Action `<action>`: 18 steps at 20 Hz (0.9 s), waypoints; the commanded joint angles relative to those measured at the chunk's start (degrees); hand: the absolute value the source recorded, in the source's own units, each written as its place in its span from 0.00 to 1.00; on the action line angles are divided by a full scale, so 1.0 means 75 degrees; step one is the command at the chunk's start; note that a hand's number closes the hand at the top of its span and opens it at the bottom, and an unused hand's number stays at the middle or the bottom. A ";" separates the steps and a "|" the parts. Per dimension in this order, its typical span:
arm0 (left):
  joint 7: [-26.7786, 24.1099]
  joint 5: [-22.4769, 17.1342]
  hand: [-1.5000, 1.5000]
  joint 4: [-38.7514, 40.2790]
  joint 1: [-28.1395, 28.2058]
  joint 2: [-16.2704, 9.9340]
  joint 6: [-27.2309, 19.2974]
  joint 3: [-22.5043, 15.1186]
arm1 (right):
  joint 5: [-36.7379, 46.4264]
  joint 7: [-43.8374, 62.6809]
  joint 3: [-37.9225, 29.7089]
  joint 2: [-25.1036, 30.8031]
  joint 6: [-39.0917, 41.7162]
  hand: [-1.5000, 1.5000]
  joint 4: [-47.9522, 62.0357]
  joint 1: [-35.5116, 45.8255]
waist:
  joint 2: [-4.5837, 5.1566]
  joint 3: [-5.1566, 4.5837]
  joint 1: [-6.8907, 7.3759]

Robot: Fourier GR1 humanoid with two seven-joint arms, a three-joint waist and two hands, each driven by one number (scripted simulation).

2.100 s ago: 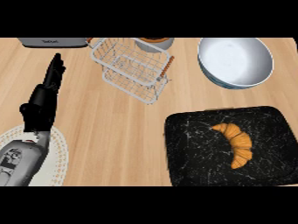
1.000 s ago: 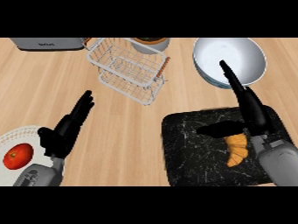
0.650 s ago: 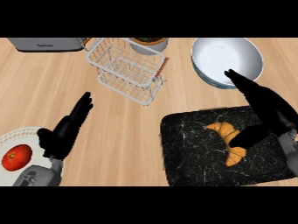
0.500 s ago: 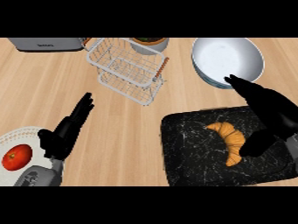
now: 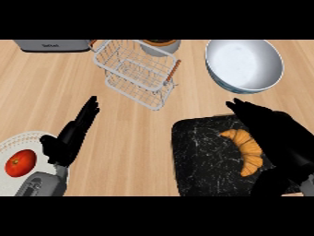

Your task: Pick the croissant from the tray and place it in the tiered basket

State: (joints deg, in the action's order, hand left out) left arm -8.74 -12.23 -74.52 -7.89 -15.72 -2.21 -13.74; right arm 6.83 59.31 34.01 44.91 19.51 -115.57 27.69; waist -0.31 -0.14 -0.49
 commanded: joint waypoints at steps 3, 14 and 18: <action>-0.0069 -0.0032 0.50 0.0148 -0.0177 -0.0025 0.0267 0.0239 | 0.1244 0.1519 0.0287 -0.0676 -0.0232 0.00 -0.0173 -0.0063 | 0.0031 0.0010 0.0063; 0.0343 0.0121 0.50 -0.0195 -0.0064 0.0113 0.0305 0.0298 | 0.2175 0.0889 0.0464 -0.1131 -0.0034 0.00 0.1082 -0.1098 | 0.0039 0.0017 0.0080; 0.0269 0.0322 0.50 -0.0298 0.0019 0.0105 0.0332 0.0465 | 0.2798 -0.0007 0.0086 -0.1295 -0.0136 0.00 0.1582 -0.1424 | 0.0040 0.0018 0.0067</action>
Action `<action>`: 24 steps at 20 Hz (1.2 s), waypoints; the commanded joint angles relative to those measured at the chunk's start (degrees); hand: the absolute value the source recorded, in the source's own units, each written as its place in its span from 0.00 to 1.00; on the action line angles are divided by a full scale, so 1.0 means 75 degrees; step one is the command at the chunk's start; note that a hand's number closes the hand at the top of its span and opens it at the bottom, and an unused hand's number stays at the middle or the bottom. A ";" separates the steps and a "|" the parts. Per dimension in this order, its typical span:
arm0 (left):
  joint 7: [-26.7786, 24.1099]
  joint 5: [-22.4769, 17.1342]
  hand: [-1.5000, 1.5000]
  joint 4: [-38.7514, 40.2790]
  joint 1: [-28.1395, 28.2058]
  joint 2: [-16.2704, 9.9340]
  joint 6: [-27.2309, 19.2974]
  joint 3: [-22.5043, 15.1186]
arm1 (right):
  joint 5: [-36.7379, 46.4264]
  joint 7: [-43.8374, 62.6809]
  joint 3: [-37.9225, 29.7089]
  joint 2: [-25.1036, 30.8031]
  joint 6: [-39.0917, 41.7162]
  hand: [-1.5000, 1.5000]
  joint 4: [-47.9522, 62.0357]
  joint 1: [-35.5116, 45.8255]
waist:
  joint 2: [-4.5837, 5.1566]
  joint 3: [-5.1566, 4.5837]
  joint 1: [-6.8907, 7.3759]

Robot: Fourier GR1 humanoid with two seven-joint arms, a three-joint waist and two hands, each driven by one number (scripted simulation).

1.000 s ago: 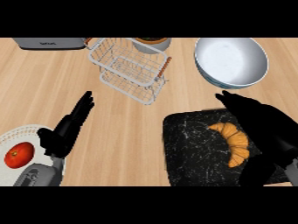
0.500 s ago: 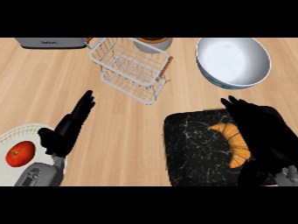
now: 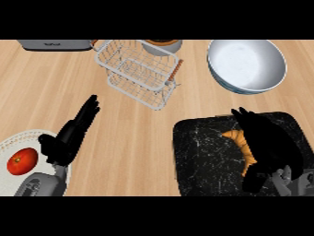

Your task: Pick the croissant from the tray and place it in the tiered basket

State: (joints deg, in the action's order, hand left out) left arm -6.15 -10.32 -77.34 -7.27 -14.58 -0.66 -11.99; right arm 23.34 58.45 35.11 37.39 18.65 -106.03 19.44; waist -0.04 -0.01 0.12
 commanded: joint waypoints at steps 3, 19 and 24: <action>0.0003 0.0351 0.50 -0.0263 0.0222 0.0416 -0.0212 -0.0153 | 0.0631 0.0275 -0.0293 -0.0410 0.0200 0.00 0.0458 -0.0427 | 0.0003 0.0001 -0.0008; -0.0046 0.0729 0.50 -0.0345 0.0370 0.0589 0.0317 0.0469 | 0.2374 -0.2034 -0.1244 -0.1338 -0.0132 0.00 0.1803 -0.1744 | -0.0002 0.0004 -0.0007; -0.0016 0.0822 0.50 0.0221 0.0006 0.0697 0.0553 0.0761 | 0.2651 -0.2790 -0.1729 -0.1886 -0.0089 1.00 0.2619 -0.1307 | 0.0007 0.0003 -0.0005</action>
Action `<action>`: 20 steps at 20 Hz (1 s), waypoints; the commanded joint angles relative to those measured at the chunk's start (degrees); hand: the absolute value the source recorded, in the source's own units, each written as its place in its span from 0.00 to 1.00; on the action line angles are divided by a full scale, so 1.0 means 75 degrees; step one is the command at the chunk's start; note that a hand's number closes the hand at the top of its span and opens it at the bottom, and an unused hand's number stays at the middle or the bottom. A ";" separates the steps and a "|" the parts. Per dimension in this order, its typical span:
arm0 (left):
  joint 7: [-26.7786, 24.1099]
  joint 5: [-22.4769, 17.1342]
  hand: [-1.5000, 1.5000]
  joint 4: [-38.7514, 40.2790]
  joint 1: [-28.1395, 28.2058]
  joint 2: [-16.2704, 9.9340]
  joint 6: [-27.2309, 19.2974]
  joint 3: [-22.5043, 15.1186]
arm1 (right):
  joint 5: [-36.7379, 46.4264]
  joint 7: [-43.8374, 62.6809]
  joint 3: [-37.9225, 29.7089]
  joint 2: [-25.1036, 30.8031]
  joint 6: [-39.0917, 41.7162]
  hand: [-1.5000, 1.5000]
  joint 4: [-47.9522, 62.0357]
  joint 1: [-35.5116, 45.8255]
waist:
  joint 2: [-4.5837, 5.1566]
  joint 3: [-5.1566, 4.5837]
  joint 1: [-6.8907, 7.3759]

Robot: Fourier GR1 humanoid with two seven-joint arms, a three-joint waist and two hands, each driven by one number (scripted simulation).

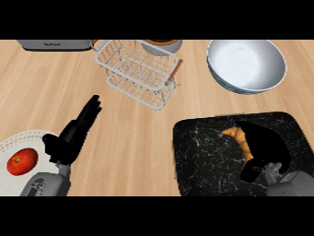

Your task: Pick the croissant from the tray and place it in the tiered basket

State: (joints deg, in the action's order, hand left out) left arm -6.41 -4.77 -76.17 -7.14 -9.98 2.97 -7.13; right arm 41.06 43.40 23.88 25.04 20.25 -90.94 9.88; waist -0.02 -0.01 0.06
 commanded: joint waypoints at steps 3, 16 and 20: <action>0.0462 -0.0016 0.50 -0.0679 0.0223 -0.0075 0.0110 0.0055 | 0.0303 -0.1394 -0.0290 -0.0121 -0.0885 1.00 0.0180 -0.0128 | -0.0005 0.0005 0.0018; 0.0349 0.0225 0.50 -0.0286 0.0070 0.0293 0.0129 0.0231 | 0.1780 0.0624 -0.0469 -0.1413 -0.1337 1.00 -0.0654 -0.1082 | -0.0029 -0.0005 -0.0119; 0.0063 0.0271 0.50 -0.0188 0.0292 0.0167 0.0197 0.0327 | 0.2508 0.1725 -0.0449 -0.1568 -0.1829 1.00 -0.1570 -0.1990 | -0.0028 -0.0006 -0.0137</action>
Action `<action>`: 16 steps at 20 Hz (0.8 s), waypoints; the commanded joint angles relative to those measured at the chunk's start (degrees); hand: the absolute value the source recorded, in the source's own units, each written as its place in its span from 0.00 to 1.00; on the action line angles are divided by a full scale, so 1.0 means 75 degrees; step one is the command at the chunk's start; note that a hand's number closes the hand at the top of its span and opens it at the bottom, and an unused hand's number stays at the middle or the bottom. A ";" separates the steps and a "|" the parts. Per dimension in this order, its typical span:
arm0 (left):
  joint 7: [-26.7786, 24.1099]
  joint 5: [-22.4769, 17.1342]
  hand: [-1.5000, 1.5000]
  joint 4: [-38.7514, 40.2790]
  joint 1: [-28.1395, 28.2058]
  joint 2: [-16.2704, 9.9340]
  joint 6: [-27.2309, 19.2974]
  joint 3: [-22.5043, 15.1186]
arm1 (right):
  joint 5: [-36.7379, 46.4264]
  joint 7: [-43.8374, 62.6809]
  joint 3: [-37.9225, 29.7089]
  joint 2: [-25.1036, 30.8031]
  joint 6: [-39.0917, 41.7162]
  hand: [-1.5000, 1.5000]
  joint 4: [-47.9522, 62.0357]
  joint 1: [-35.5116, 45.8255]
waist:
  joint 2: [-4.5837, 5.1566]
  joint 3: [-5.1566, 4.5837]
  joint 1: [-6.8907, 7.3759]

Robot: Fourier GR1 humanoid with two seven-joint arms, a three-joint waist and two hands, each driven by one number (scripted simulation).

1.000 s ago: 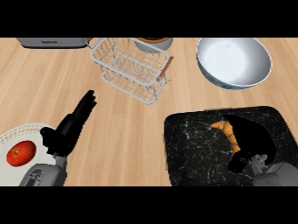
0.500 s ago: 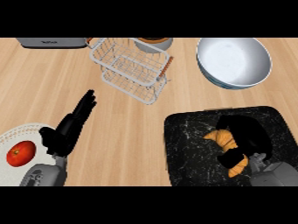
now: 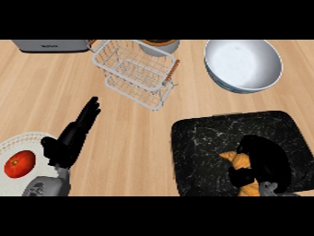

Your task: Pick the croissant from the tray and place it in the tiered basket

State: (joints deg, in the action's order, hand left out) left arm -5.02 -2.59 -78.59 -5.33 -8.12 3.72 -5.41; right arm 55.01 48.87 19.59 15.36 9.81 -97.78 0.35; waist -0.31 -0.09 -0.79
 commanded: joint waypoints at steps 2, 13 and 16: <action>0.0118 0.0104 0.50 0.0082 -0.0133 0.0009 -0.0029 0.0030 | 0.1084 0.1318 0.0379 -0.0173 -0.0389 1.00 -0.1471 -0.1138 | 0.0010 0.0006 -0.0018; 0.0158 0.0176 0.50 -0.0168 -0.0055 0.0222 -0.0020 -0.0176 | 0.1359 0.1209 0.0401 -0.1465 -0.1117 1.00 -0.3800 0.0584 | 0.0010 0.0007 0.0108; -0.0143 -0.0015 0.50 -0.0025 0.0031 0.0051 0.0247 0.0109 | 0.1750 0.1786 0.0654 -0.1794 -0.0137 1.00 -0.3984 0.1535 | 0.0030 0.0005 0.0131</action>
State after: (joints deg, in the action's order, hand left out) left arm -5.71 -2.31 -78.23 -5.09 -8.00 5.01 -4.95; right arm 65.56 57.67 22.98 4.81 4.01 -124.54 5.04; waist -0.21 -0.05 -0.10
